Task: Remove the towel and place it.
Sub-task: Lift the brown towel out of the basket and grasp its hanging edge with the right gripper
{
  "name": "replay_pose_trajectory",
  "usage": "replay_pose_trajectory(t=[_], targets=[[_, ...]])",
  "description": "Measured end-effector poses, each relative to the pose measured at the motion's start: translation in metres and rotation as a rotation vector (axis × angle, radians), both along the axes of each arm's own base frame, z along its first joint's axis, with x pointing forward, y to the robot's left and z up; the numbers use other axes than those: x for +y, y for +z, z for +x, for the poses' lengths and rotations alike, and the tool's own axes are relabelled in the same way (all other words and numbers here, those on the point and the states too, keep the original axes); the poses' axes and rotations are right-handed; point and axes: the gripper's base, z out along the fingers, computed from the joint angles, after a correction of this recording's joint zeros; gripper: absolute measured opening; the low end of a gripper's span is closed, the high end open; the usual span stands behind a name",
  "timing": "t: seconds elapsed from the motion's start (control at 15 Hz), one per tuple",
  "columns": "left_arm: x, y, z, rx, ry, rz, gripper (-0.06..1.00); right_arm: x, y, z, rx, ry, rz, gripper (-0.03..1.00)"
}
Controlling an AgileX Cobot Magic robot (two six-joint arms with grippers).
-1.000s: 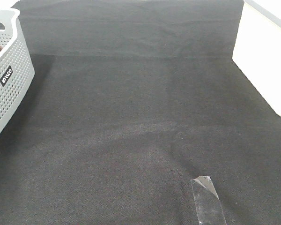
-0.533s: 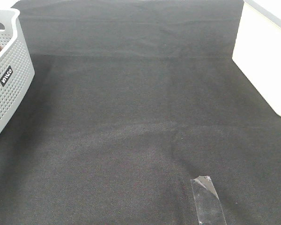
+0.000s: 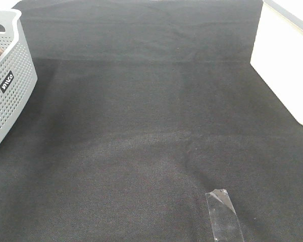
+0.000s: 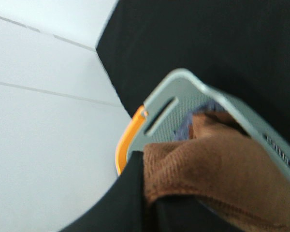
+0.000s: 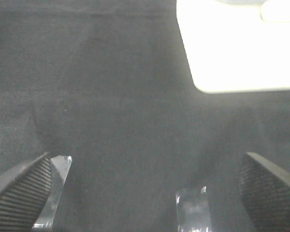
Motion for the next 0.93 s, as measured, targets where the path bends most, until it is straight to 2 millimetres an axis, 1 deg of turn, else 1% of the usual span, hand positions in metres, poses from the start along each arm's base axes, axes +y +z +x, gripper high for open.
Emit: replay_pose_trajectory(t=[0.13,0.27,0.47,0.6,0.73,0.87,0.93], targets=[[-0.02,0.024,-0.011,-0.076,-0.06,-0.047,0.0,0.008,0.01,0.014,-0.045,0.095,-0.005,0.96],[-0.042,0.037,-0.021,-0.115,-0.139,-0.068,0.0,0.023,0.02,0.036,-0.087,0.257,0.031,0.96],[-0.08,0.039,-0.038,-0.12,-0.277,-0.074,0.0,0.047,0.025,0.073,-0.086,0.556,0.043,0.96],[-0.101,0.04,-0.05,-0.125,-0.357,-0.074,0.0,0.062,0.026,0.102,-0.118,0.736,0.112,0.95],[-0.12,0.043,-0.061,-0.155,-0.444,-0.089,0.0,0.073,0.019,0.132,-0.135,0.866,0.177,0.95],[-0.133,0.046,-0.068,-0.188,-0.507,-0.105,0.0,0.082,0.009,0.16,-0.165,0.959,0.302,0.95],[-0.137,0.044,-0.068,-0.188,-0.524,-0.095,0.0,0.086,0.003,0.173,-0.197,1.004,0.365,0.95]])
